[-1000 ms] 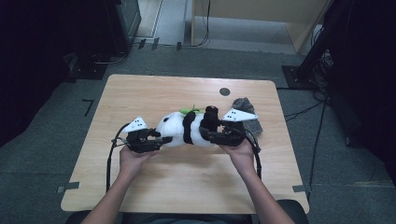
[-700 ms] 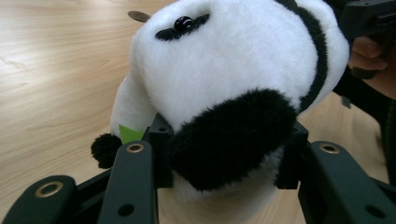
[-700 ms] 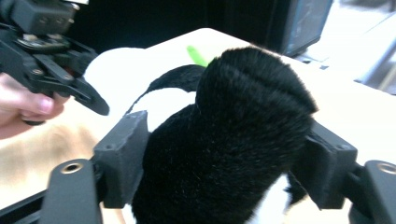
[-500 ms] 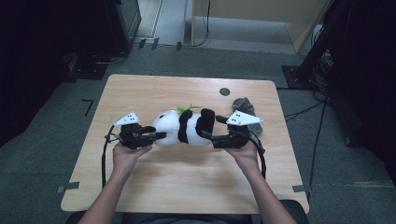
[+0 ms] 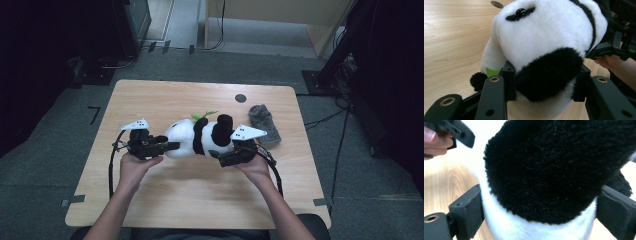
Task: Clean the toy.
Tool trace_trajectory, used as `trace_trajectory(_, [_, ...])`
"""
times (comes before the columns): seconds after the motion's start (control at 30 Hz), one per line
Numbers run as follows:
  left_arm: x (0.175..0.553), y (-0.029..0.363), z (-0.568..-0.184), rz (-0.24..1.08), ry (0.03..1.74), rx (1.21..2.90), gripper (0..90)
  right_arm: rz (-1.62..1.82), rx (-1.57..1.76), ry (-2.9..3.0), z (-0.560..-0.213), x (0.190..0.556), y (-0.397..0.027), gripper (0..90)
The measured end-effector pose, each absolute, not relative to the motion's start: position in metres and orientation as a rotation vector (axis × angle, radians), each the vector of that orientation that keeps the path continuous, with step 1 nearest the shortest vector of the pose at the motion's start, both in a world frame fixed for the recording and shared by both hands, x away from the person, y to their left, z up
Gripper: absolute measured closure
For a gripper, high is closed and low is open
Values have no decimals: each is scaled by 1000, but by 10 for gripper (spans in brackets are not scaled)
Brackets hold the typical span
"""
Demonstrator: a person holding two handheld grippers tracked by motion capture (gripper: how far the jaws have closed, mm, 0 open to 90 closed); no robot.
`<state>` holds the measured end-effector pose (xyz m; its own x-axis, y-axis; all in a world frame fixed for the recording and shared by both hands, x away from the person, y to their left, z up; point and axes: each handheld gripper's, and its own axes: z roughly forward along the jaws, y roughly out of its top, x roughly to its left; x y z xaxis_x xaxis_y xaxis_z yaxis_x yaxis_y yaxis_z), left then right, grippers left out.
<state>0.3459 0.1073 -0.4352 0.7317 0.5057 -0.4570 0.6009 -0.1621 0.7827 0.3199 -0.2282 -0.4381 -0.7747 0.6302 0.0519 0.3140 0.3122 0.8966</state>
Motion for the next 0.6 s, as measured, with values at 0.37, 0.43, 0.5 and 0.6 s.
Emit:
trace_trajectory(0.37, [343, 100, -439, 67, 813, 1828, 186, 1414, 871, 2199, -435, 314, -230, 363])
trace_trajectory(0.43, [344, 102, -440, 70, 812, 1810, 132, 1423, 892, 2204, -432, 314, -231, 390])
trace_trajectory(0.5, [342, 104, -440, 105, 806, 1805, 134, 1438, 932, 2201, -430, 315, -234, 398])
trace_trajectory(0.6, [341, 111, -443, 166, 801, 1814, 161, 1414, 1005, 2187, -429, 318, -242, 402])
